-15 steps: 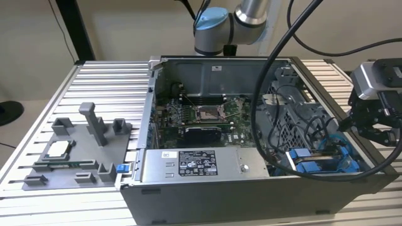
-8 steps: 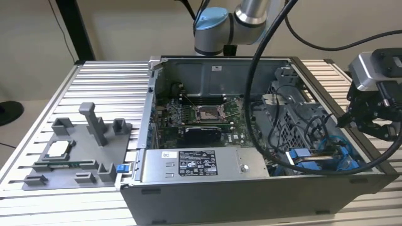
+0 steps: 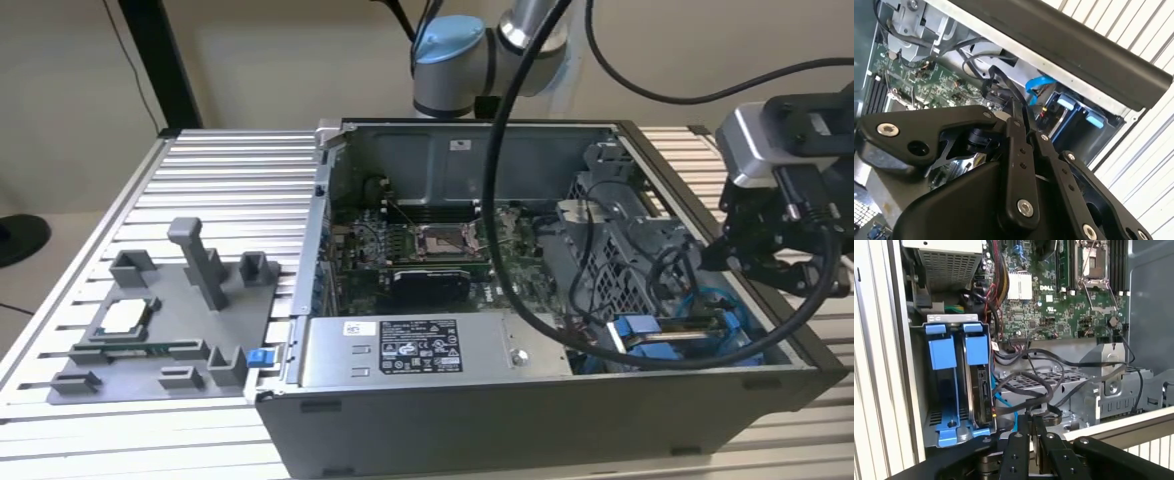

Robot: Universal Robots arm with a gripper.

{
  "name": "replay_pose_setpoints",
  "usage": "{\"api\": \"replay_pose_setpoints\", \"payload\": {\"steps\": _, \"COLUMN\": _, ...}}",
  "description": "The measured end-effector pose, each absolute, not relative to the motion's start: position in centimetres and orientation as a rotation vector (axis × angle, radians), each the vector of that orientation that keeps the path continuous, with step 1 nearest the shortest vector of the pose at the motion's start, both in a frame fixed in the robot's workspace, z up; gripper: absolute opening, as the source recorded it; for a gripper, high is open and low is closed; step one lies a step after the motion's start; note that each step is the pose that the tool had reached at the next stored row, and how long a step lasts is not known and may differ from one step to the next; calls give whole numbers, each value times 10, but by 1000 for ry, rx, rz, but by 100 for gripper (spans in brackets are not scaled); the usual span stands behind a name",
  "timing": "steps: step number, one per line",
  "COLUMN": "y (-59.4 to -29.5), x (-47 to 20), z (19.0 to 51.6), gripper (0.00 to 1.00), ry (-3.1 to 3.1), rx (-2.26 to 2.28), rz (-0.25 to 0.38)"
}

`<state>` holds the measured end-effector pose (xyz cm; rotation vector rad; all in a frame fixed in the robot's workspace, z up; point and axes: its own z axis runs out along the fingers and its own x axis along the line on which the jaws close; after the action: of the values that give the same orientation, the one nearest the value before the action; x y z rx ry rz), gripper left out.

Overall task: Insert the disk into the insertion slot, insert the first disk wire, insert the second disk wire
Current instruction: 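Insert the second disk wire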

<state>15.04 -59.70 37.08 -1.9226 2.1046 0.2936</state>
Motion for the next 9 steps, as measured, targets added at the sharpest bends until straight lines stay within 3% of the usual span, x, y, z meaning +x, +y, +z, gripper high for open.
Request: {"api": "replay_pose_setpoints", "payload": {"steps": 9, "y": -597, "x": 132, "z": 380, "gripper": 0, "ry": 2124, "rx": -1959, "rz": 244}}
